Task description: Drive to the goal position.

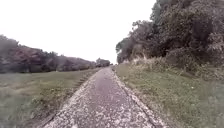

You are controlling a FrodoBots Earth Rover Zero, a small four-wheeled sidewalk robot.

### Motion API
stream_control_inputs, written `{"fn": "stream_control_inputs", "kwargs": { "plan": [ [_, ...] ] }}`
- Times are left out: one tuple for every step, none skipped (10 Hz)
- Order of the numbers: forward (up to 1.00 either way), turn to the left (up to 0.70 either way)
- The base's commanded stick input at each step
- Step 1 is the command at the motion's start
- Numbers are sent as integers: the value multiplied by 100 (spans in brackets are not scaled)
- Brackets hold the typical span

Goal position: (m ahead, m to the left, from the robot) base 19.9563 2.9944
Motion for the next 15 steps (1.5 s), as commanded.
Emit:
{"fn": "stream_control_inputs", "kwargs": {
  "plan": [
    [5,0],
    [5,0],
    [5,0],
    [5,0],
    [5,0],
    [6,0],
    [6,0],
    [6,0],
    [6,0],
    [6,0],
    [5,0],
    [5,0],
    [5,0],
    [5,0],
    [5,0]
  ]
}}
